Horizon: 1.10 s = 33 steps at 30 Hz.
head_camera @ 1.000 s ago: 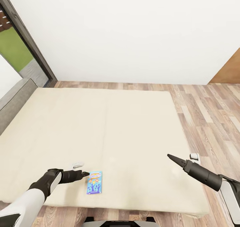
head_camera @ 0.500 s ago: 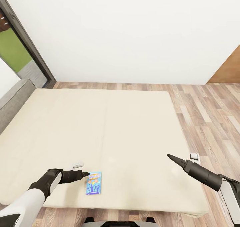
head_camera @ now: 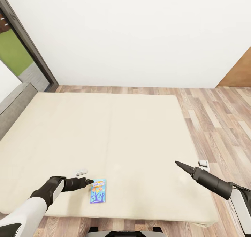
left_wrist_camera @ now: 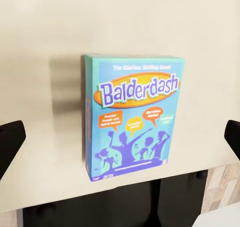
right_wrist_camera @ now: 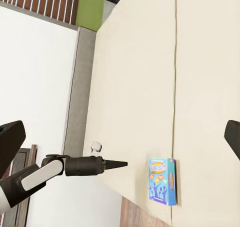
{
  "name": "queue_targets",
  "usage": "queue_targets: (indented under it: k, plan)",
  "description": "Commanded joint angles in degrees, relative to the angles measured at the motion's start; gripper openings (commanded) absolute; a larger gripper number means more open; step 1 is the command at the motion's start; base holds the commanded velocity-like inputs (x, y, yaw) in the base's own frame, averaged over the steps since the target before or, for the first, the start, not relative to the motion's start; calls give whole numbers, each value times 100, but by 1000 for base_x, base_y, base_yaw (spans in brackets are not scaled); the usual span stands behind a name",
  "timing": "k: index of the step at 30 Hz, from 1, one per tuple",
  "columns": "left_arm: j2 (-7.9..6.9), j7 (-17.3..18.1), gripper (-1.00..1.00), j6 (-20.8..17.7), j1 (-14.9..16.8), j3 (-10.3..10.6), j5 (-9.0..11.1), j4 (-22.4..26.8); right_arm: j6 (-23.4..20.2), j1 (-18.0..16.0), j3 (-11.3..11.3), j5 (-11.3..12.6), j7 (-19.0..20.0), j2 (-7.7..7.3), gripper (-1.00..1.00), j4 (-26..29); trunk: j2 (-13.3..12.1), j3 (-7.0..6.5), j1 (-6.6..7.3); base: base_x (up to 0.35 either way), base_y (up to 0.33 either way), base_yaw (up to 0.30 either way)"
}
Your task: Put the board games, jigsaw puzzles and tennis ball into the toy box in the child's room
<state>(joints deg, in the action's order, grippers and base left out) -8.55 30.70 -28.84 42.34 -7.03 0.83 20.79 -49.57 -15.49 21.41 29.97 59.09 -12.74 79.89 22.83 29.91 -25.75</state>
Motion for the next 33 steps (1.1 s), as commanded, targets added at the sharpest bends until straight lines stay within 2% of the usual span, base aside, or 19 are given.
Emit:
queue_targets:
  k: [1,33]
  plan:
    - [3,17,100,-51,2,-37,9,4,-31,-4,3,9,9,-1,100,0,9,11,-3,0,0,0]
    - [34,-50,100,-94,23,-27,8,37,-59,-7,10,12,7,-9,100,-4,9,286,-3,0,0,0]
